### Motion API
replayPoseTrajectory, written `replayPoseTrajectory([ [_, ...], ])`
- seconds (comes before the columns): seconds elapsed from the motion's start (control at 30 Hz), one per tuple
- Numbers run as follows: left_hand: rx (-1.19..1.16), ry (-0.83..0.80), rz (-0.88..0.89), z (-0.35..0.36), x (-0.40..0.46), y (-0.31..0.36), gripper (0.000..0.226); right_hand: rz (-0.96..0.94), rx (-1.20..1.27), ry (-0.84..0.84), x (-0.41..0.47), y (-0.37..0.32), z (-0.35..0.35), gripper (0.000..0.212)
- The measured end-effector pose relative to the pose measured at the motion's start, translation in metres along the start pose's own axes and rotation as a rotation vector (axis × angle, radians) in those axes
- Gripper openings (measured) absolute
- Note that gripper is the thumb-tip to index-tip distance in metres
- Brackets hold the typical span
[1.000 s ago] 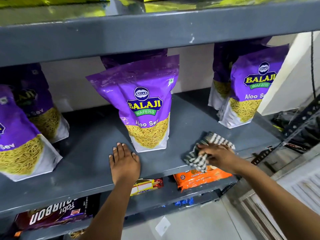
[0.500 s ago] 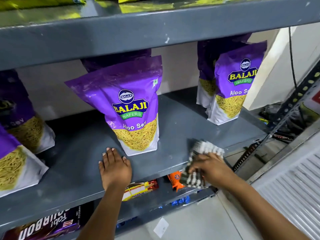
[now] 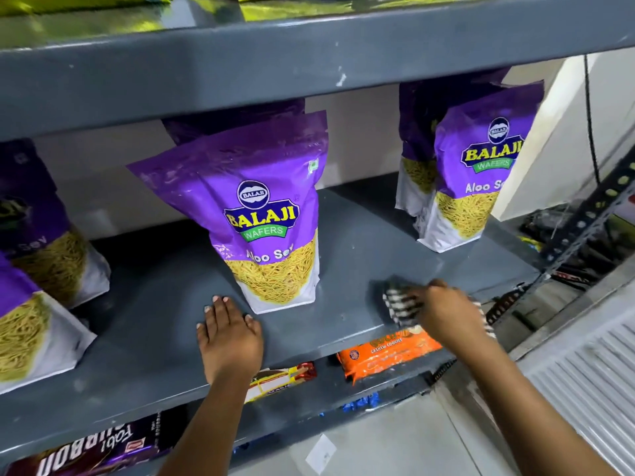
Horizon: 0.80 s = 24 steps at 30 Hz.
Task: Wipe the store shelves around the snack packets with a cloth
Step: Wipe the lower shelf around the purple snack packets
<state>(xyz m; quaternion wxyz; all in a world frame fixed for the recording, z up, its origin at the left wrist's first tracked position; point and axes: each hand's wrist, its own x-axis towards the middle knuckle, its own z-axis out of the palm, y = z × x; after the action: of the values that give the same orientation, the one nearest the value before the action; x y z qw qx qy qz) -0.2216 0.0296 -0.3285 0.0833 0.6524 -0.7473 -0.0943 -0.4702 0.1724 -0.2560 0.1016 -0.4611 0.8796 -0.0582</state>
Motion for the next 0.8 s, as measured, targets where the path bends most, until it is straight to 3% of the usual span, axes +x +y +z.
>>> replayPoseTrajectory([
  [0.13, 0.012, 0.008, 0.016, 0.0, -0.001, 0.0, 0.074, 0.052, 0.317, 0.32, 0.064, -0.04, -0.019, 0.047],
  [0.2, 0.02, 0.005, 0.018, 0.0, -0.001, -0.002, 0.074, 0.043, 0.269, 0.223, 0.106, -0.062, -0.014, 0.05],
  [0.3, 0.016, 0.007, 0.012, 0.003, 0.001, -0.003, 0.073, 0.011, 0.05, -0.162, 0.143, -0.074, 0.014, 0.064],
  [0.33, 0.007, 0.012, 0.019, 0.003, 0.001, -0.002, 0.073, 0.01, 0.007, -0.217, 0.149, -0.073, 0.022, 0.066],
  [0.67, 0.0, 0.033, 0.036, 0.0, -0.001, -0.001, 0.084, 0.081, -0.175, -0.017, 0.103, -0.038, 0.006, 0.041],
  [0.8, -0.017, 0.017, 0.015, -0.001, -0.003, -0.001, 0.073, 0.186, -0.224, 0.002, 0.055, -0.018, 0.0, 0.034],
])
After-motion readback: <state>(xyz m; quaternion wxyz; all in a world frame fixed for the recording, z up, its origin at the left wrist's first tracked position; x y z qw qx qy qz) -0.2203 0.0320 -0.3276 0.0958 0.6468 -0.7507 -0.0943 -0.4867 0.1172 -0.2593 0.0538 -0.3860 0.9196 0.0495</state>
